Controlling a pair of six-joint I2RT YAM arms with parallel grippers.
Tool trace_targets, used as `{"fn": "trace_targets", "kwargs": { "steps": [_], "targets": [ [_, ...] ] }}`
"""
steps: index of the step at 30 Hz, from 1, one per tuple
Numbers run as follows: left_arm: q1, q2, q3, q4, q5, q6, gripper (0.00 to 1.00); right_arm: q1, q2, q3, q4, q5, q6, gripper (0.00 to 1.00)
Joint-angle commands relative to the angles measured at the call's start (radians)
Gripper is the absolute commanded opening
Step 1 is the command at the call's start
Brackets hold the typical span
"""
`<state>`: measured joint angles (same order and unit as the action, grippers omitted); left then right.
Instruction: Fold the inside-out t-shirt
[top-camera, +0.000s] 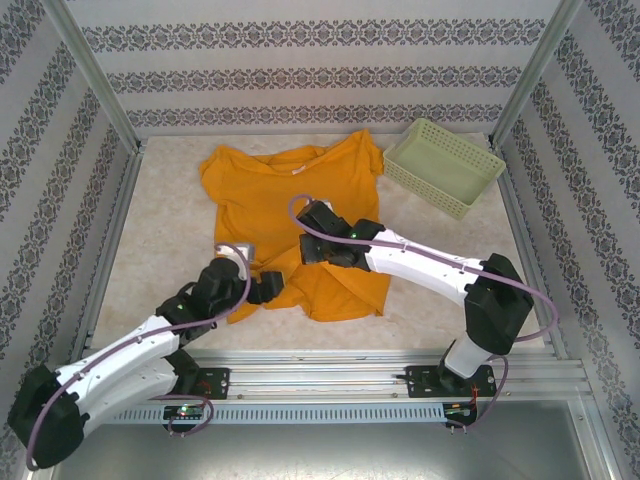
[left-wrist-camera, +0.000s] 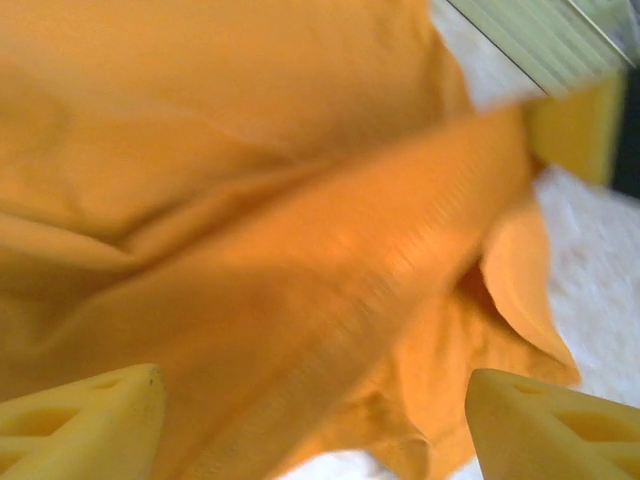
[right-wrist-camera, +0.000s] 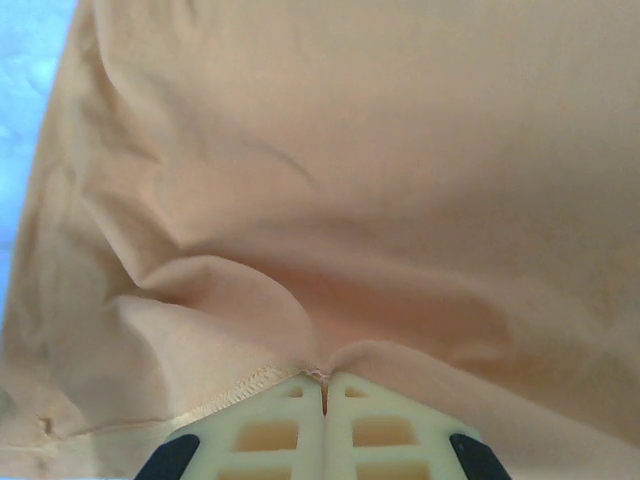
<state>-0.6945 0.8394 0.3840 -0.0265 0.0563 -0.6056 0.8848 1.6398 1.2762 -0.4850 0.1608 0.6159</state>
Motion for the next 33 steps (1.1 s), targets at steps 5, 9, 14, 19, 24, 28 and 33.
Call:
{"fn": "trace_targets", "kwargs": {
  "steps": [5,9,14,19,24,28,33],
  "targets": [
    [-0.198,0.128,0.002,0.252,-0.092,0.059,0.73,-0.017,0.031,0.071,0.029,-0.077,-0.049,0.03],
    [-0.2,0.267,0.021,0.368,-0.085,0.027,0.67,-0.017,0.003,0.059,0.042,-0.084,-0.042,0.03],
    [-0.2,0.427,0.062,0.438,-0.138,0.009,0.64,-0.015,-0.065,0.029,0.068,-0.097,-0.023,0.02],
    [-0.2,0.568,0.112,0.497,-0.173,0.006,0.59,0.002,-0.132,0.009,0.077,-0.089,-0.026,0.02],
    [-0.218,0.646,0.173,0.493,-0.167,0.04,0.52,0.012,-0.154,0.024,0.065,-0.067,-0.044,0.04],
    [-0.246,0.652,0.212,0.415,-0.235,0.054,0.54,0.014,-0.151,0.048,0.046,-0.063,-0.052,0.03],
    [-0.202,0.659,0.191,0.418,-0.264,0.018,0.54,0.023,-0.207,0.025,0.05,-0.04,-0.053,0.02]
  ]
}}
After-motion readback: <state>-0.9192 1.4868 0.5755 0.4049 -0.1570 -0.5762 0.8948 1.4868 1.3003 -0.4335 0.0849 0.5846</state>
